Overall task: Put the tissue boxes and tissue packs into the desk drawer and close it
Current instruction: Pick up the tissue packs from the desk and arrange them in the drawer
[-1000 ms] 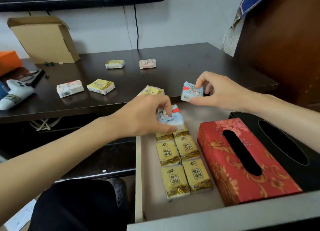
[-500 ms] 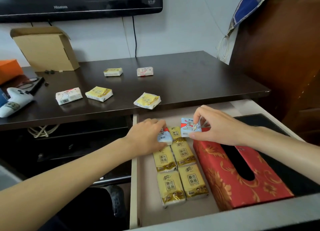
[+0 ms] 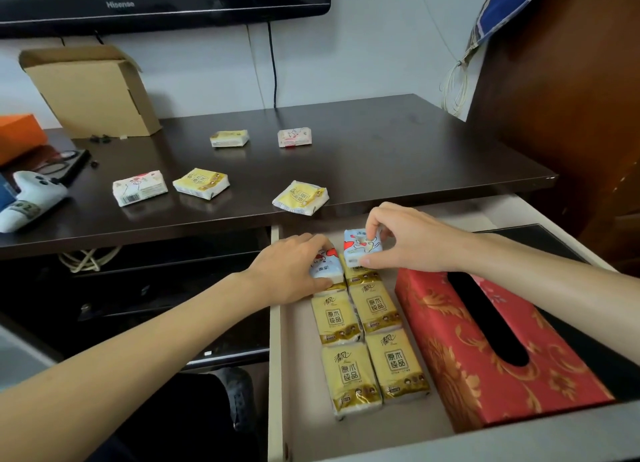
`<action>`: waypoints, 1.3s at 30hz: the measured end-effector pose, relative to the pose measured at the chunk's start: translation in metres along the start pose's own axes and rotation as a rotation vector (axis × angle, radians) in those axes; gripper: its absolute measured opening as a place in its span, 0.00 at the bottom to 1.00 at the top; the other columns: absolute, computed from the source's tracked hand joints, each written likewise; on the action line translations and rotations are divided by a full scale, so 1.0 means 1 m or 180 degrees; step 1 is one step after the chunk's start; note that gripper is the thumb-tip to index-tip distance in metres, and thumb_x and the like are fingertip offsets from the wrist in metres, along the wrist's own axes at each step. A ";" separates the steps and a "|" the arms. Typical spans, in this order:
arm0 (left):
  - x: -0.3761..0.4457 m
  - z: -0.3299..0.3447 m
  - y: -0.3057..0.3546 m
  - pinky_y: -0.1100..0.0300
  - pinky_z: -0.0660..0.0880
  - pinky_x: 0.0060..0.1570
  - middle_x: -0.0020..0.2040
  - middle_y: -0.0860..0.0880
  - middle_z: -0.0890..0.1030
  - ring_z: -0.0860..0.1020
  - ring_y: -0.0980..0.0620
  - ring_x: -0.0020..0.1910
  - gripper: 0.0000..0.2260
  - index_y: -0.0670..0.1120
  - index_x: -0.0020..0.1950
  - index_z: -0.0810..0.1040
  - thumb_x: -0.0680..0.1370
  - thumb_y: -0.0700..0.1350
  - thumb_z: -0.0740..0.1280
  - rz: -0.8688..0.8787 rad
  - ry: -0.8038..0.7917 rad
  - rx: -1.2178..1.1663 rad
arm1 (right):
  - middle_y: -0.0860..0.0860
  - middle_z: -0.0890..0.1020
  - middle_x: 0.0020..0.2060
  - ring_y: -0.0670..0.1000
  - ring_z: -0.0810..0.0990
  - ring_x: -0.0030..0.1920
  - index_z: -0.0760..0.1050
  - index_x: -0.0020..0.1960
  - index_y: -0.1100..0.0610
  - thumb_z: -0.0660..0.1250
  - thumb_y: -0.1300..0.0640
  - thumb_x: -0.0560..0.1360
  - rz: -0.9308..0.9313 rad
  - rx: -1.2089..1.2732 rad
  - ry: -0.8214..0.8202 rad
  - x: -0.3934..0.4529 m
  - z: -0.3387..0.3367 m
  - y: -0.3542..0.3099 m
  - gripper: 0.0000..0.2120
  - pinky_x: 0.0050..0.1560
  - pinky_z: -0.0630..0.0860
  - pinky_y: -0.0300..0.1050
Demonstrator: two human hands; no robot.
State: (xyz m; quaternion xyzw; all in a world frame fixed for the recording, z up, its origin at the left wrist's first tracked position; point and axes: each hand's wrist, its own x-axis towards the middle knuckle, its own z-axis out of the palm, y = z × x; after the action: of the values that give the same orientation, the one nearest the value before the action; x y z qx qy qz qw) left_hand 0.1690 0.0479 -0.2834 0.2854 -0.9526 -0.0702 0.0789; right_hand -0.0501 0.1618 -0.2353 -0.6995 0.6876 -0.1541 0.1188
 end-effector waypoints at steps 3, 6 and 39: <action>-0.001 0.001 0.000 0.61 0.72 0.46 0.61 0.55 0.77 0.76 0.56 0.54 0.29 0.55 0.68 0.68 0.71 0.63 0.71 0.0029 0.0089 -0.0009 | 0.42 0.75 0.52 0.45 0.76 0.52 0.72 0.49 0.43 0.77 0.40 0.69 0.0135 0.0040 -0.0085 0.009 0.009 0.001 0.17 0.47 0.76 0.45; -0.002 0.002 -0.001 0.59 0.74 0.50 0.61 0.54 0.77 0.76 0.55 0.56 0.31 0.52 0.69 0.69 0.71 0.63 0.72 0.0048 0.0138 -0.0029 | 0.42 0.74 0.52 0.44 0.74 0.50 0.72 0.51 0.44 0.79 0.43 0.68 0.0281 0.0037 -0.0190 0.014 0.016 0.005 0.20 0.44 0.72 0.42; -0.024 -0.121 -0.020 0.55 0.79 0.45 0.42 0.60 0.81 0.79 0.59 0.43 0.08 0.54 0.53 0.80 0.77 0.55 0.67 -0.0398 0.0576 -0.0027 | 0.46 0.87 0.34 0.46 0.85 0.34 0.83 0.40 0.48 0.67 0.55 0.77 0.0158 0.1146 0.0900 0.043 -0.042 -0.032 0.09 0.40 0.77 0.41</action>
State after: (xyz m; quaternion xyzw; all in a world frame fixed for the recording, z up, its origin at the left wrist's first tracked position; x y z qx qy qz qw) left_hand 0.2222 0.0343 -0.1712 0.3491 -0.9216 -0.0529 0.1613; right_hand -0.0358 0.1217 -0.1823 -0.6214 0.6758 -0.3678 0.1479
